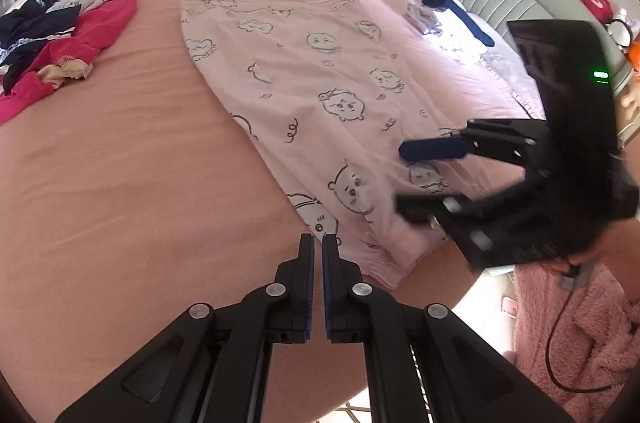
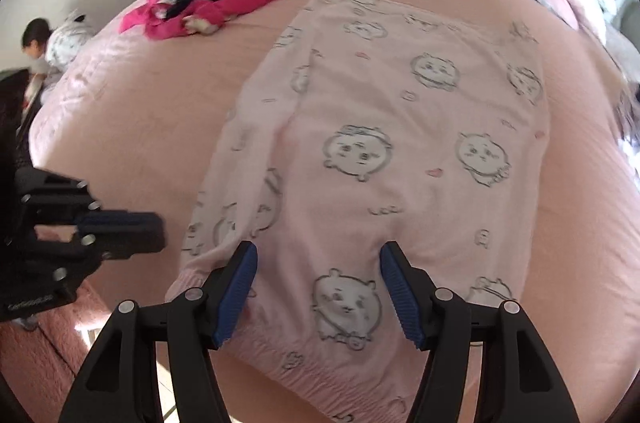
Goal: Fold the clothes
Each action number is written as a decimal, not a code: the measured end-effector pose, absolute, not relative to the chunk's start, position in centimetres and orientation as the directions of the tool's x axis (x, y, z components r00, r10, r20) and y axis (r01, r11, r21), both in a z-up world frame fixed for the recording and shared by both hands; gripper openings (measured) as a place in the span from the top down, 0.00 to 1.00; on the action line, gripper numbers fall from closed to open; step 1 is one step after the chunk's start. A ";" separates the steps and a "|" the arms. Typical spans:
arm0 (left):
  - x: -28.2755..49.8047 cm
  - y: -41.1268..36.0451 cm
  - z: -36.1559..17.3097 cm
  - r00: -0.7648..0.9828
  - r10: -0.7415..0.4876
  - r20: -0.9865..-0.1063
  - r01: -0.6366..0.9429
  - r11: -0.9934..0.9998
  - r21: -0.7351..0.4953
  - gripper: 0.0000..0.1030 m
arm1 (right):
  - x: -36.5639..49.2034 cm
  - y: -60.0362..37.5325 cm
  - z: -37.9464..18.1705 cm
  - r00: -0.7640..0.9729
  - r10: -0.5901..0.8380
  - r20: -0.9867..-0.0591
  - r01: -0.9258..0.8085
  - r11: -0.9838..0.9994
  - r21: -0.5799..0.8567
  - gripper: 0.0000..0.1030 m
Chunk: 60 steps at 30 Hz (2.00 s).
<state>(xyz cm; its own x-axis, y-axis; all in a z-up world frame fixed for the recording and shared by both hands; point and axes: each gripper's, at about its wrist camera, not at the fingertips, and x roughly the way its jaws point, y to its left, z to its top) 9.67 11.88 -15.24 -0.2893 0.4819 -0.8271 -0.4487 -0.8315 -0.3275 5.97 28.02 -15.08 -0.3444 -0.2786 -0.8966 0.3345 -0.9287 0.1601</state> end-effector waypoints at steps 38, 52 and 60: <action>6.0 11.6 -15.3 -0.269 0.620 -0.737 -0.453 -0.757 -0.471 0.96 | 4.1 34.8 -13.5 -0.385 -0.144 -0.912 0.143 -0.985 0.096 0.37; 3.9 8.2 -16.6 -0.336 0.576 -0.745 -0.268 -0.817 -0.511 0.63 | 4.3 40.7 -13.9 -0.419 -0.123 -0.900 -0.069 -0.984 0.166 0.37; 4.2 12.6 -16.4 -0.364 0.461 -0.809 -0.373 -0.868 -0.327 0.81 | 3.8 38.4 -15.3 -0.380 -0.106 -0.919 0.020 -0.994 0.106 0.37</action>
